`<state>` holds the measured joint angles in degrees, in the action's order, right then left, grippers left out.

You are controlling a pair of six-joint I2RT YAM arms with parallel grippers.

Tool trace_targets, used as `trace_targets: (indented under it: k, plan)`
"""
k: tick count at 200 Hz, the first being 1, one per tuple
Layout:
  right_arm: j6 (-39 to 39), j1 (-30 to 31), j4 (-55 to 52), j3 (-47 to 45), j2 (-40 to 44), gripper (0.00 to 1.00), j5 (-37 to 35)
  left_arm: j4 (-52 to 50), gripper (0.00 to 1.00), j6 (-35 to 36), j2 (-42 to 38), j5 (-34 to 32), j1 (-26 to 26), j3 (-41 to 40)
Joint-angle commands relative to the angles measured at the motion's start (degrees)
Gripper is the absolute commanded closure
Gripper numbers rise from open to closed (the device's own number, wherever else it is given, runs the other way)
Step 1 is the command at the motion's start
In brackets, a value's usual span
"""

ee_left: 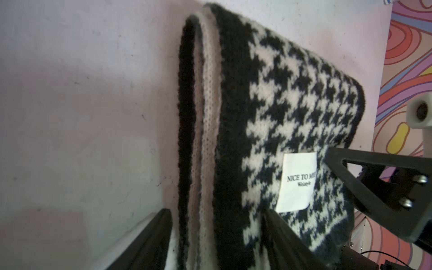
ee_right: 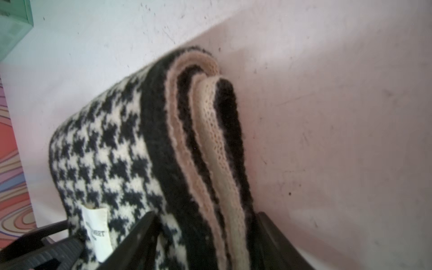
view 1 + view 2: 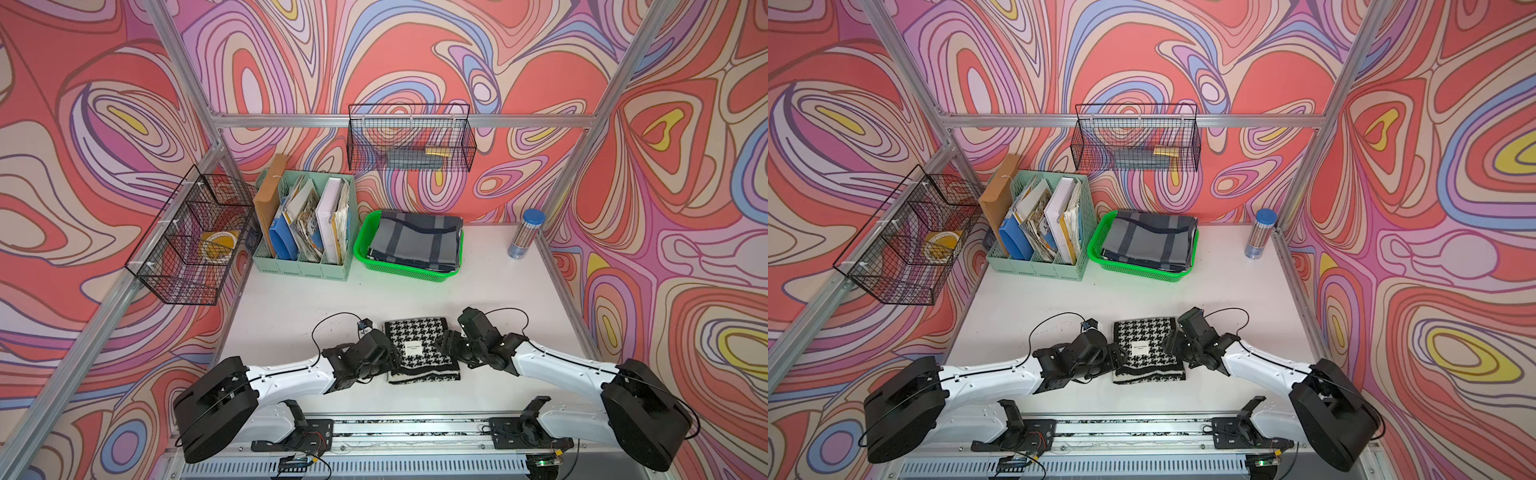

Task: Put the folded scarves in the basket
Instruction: Pick up the scarf at the center of the board, then place the scarf in the basket.

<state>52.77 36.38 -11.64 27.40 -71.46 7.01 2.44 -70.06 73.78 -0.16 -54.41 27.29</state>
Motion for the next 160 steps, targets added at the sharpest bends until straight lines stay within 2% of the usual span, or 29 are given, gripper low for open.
trace_targets:
  k: [1,14,16,24,30,57,89,108,160]
  plan:
    - [0.85,-0.2,1.82,-1.59,1.15,0.52,1.38,1.99,0.56,-1.59,0.51,-0.25,-0.58,0.5]
    - [0.72,-0.24,1.92,-1.71,2.21,0.72,1.98,2.53,0.72,-2.05,0.02,-0.63,-0.58,0.03]
    - [0.55,-0.18,1.89,-1.65,2.41,0.78,2.27,2.56,0.76,-2.02,-0.13,-0.67,-0.6,-0.02]
    - [0.09,-0.17,1.42,-1.52,3.07,0.92,2.9,2.74,0.99,-1.53,-0.69,-0.55,-0.61,-0.13]
    - [-0.18,-0.16,1.0,-1.33,3.6,1.0,3.08,2.93,1.0,-0.79,-1.25,-0.16,-0.61,-0.08]
    - [-1.09,-0.17,-1.7,-0.98,8.91,1.0,3.28,1.87,1.0,1.66,-5.52,1.24,-0.9,0.19]
    - [-1.53,-0.17,-4.06,0.11,17.8,1.0,2.69,-4.29,1.0,4.72,-12.38,1.16,-1.06,1.71]
    - [-1.94,-0.17,-6.05,2.13,21.04,1.0,1.66,-8.22,1.0,7.64,-15.05,0.63,-1.07,6.29]
    - [-2.15,-0.16,-10.92,7.18,21.94,1.0,-5.39,-13.41,1.0,15.31,-16.36,-5.33,-0.97,13.34]
